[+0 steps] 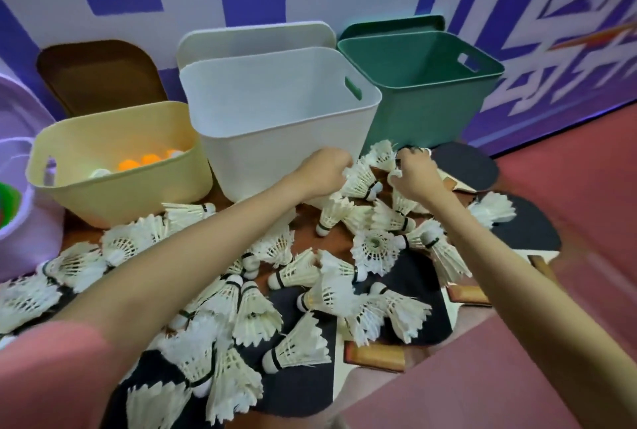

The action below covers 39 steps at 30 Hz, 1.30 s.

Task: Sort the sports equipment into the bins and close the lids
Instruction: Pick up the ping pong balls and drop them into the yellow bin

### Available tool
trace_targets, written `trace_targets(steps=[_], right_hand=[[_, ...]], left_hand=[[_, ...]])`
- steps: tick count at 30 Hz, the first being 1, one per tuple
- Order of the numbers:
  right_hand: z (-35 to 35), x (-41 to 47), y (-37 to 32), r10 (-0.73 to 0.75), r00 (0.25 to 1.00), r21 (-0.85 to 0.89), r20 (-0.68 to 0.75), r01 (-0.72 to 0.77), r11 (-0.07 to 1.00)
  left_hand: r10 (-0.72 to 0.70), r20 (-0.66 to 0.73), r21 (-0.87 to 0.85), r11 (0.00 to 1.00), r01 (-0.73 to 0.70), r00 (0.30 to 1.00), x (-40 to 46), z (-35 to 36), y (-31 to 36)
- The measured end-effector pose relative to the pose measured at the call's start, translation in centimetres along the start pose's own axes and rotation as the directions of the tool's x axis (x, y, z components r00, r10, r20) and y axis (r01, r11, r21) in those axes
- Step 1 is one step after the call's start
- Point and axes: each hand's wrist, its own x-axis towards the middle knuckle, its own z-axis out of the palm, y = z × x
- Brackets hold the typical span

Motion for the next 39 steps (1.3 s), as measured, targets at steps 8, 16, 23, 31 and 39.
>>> trace_targets(steps=[8, 16, 23, 31, 39], right_hand=[[2.3, 1.8, 0.6, 0.089, 0.996, -0.117, 0.016, -0.086, 0.989], [3.0, 1.9, 0.3, 0.083, 0.996, -0.098, -0.008, -0.084, 0.992], [2.1, 1.3, -0.1, 0.064, 0.995, -0.054, -0.071, -0.068, 0.996], [0.2, -2.1, -2.4, 0.027, 0.955, -0.018, -0.296, -0.034, 0.999], [-2.2, -6.6, -9.5, -0.250, 0.809, 0.280, -0.533, 0.447, 0.850]], left_hand=[[0.001, 0.096, 0.189, 0.982, -0.019, 0.995, 3.6, 3.0, -0.1], [-0.008, 0.147, 0.234, 0.972, -0.027, 0.989, 4.2, 3.6, 0.4], [0.019, 0.182, 0.225, 0.972, -0.061, 0.983, 3.6, 2.1, 0.6], [0.081, -0.106, 0.072, 0.995, -0.074, 0.991, 0.0, -2.8, 1.4], [0.072, -0.656, -0.104, 0.977, -0.184, 0.751, -11.1, -6.4, -2.1]])
